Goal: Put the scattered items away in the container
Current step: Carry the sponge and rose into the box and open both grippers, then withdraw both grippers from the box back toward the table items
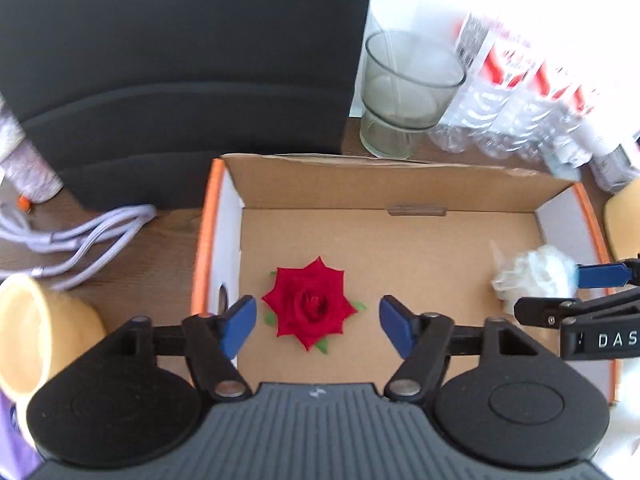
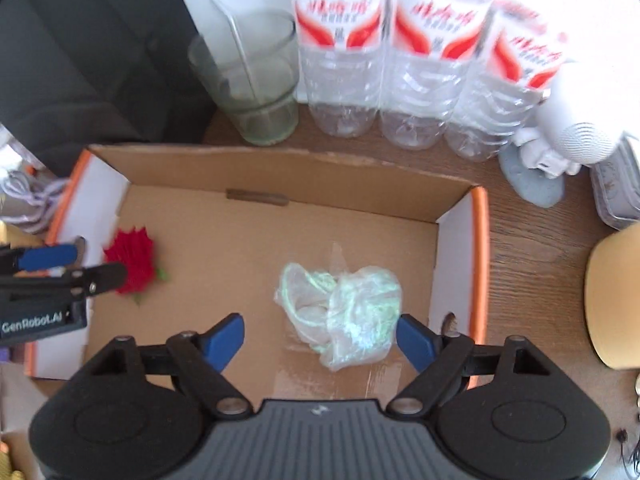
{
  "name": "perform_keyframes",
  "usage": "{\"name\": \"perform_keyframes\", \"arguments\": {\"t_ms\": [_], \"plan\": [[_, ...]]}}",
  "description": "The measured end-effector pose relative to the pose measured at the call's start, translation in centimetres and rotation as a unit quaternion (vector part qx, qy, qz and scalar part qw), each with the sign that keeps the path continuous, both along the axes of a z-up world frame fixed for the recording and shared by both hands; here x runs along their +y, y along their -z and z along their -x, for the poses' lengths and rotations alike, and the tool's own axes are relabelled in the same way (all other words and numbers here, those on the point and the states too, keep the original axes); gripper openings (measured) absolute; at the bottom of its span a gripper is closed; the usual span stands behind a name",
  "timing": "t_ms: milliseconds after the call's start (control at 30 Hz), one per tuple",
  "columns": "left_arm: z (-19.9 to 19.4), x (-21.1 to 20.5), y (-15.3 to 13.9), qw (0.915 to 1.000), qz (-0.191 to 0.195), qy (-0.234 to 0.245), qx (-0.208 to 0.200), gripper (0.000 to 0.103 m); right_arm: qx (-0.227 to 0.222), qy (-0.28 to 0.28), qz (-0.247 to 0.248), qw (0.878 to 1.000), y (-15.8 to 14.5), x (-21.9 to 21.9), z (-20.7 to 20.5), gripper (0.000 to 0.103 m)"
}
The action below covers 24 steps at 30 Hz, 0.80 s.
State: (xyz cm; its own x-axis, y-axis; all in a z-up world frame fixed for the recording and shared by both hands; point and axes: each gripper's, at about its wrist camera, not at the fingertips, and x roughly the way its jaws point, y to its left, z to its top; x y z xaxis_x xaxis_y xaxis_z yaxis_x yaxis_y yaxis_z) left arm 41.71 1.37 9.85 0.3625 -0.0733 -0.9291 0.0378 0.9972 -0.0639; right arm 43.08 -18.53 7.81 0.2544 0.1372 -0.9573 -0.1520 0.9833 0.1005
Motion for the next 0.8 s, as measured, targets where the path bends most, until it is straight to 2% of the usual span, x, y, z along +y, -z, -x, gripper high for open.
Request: {"name": "perform_keyframes", "arguments": {"t_ms": [100, 200, 333, 500, 567, 633, 667, 733, 800], "plan": [[1.7, 0.6, -2.8, 0.9999, 0.008, -0.006, -0.003, 0.075, -0.013, 0.006, -0.009, 1.0, -3.3, -0.2, 1.8, 0.084], [3.4, 0.2, -5.5, 0.9997, 0.013, -0.007, -0.018, 0.084, -0.033, 0.009, -0.015, 0.999, -6.7, -0.6, 3.7, 0.085], [5.9, 0.2, -8.4, 0.9989, 0.025, -0.004, -0.039, 0.09, -0.061, 0.009, -0.015, 0.998, -10.7, -0.9, 6.6, 0.086], [9.1, -0.9, -10.1, 0.9979, 0.018, -0.002, -0.063, 0.098, -0.075, 0.013, -0.013, 0.997, -12.0, -0.8, 10.1, 0.086], [10.6, -0.9, -10.4, 0.9954, 0.008, -0.013, -0.095, 0.1, -0.095, 0.015, -0.015, 0.995, -12.1, -0.7, 11.6, 0.086], [13.4, -0.7, -10.1, 0.9831, 0.001, -0.039, -0.179, 0.103, -0.145, 0.01, -0.023, 0.989, -12.1, -0.6, 13.5, 0.087], [15.1, -0.5, -9.8, 0.9717, 0.003, -0.049, -0.231, 0.103, -0.179, 0.008, -0.026, 0.983, -11.7, -0.5, 14.9, 0.088], [17.9, -0.5, -8.6, 0.9503, 0.011, -0.034, -0.309, 0.103, -0.258, 0.008, -0.033, 0.966, -10.6, -0.3, 17.8, 0.089], [19.8, -0.7, -6.9, 0.935, 0.007, -0.024, -0.354, 0.103, -0.332, 0.006, -0.027, 0.943, -9.0, 0.1, 20.4, 0.089]]}}
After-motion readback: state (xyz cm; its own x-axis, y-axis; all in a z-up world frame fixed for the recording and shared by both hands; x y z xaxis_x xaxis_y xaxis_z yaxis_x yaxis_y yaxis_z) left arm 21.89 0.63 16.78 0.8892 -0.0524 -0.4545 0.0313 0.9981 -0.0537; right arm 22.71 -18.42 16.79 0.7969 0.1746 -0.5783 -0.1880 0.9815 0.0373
